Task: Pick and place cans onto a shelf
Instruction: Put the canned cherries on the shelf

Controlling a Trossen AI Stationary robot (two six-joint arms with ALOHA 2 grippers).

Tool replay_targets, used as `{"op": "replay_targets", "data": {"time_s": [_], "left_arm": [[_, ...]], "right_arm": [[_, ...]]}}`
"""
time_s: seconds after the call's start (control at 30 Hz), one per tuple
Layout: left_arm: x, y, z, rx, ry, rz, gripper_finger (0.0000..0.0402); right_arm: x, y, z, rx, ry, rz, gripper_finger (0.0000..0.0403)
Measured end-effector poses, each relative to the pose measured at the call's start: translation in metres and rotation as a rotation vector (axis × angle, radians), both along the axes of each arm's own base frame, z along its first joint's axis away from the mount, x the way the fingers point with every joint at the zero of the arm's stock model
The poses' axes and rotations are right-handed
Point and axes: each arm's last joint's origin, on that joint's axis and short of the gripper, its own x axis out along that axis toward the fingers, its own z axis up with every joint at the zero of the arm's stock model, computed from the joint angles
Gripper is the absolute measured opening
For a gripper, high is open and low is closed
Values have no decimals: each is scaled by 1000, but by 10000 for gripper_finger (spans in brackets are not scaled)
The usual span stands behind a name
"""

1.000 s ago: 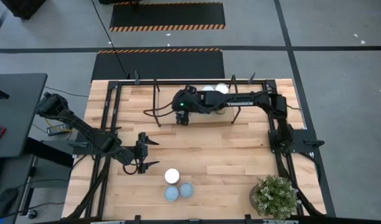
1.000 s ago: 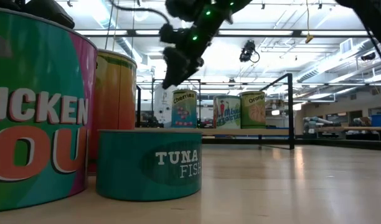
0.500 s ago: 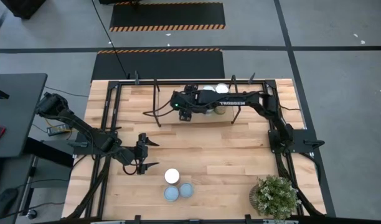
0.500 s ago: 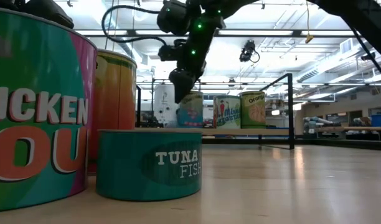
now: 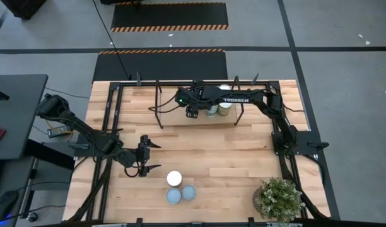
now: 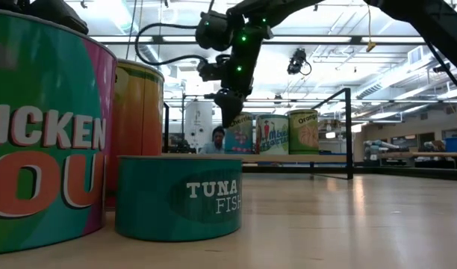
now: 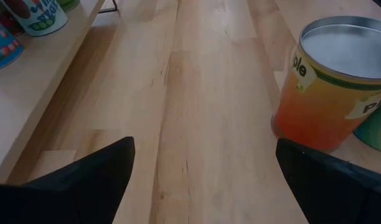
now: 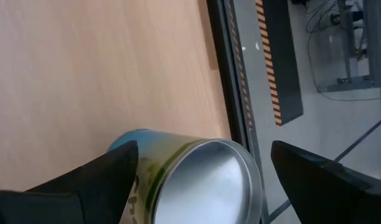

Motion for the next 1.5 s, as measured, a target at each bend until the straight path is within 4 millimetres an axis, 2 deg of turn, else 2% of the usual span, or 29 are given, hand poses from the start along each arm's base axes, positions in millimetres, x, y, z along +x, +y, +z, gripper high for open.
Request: {"op": "replay_targets", "data": {"time_s": [0.2, 0.4, 0.7, 0.97, 1.5], "left_arm": [[0, 0, 0, -1, 0, 1, 396], [0, 0, 0, -1, 0, 1, 396], [0, 0, 0, 0, 0, 1, 396], [0, 0, 0, 2, -4, -2, 396], [0, 0, 1, 3, -6, -3, 396]], "right_arm": [[-4, -13, 0, 3, 21, 5, 374], [-4, -14, 0, 30, 14, 16, 375], [-3, 16, 13, -35, 69, 76, 375], [-6, 36, 7, -56, 173, 84, 375], [-15, 14, 7, -105, 226, 8, 375]]}}
